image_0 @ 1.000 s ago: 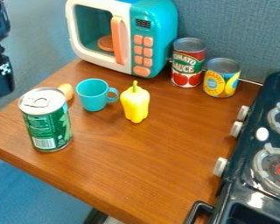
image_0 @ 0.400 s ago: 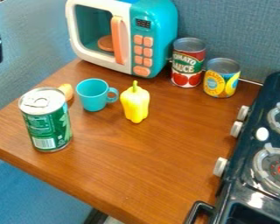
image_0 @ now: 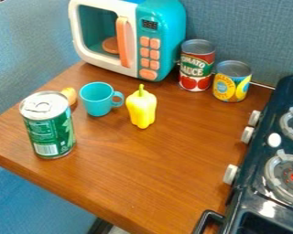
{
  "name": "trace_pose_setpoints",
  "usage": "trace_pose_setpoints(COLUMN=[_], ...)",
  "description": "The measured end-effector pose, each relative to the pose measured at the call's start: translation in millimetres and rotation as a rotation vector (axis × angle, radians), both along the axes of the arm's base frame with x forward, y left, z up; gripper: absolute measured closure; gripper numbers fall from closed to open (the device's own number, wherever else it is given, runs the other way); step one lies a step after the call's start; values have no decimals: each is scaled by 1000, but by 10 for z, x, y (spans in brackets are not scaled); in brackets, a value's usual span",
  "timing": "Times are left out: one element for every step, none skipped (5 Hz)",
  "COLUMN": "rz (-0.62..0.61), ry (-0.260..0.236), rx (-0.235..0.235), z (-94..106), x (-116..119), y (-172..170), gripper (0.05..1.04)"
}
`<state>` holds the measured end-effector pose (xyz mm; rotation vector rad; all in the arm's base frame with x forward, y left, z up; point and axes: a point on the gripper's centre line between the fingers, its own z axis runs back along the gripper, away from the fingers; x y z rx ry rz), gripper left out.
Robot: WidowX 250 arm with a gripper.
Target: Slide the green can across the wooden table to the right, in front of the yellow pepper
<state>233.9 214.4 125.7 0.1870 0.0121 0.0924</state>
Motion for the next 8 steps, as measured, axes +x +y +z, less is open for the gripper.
trace_pose_setpoints(rz=[-8,-15,-1,0,25,2,-58,-142], ry=[10,-6,22,37,26,41,88,96], rx=[23,29,-28,-64,-102,-177,-210,-198], z=[-144,-183,-326,-393,-468,-588,-649,-558], x=[78,152,157,289,354,401,389,264], y=[-6,-61,-124,-240,-340,-680,-1180,-1707], gripper=[73,73,73,73,73,74,79,83])
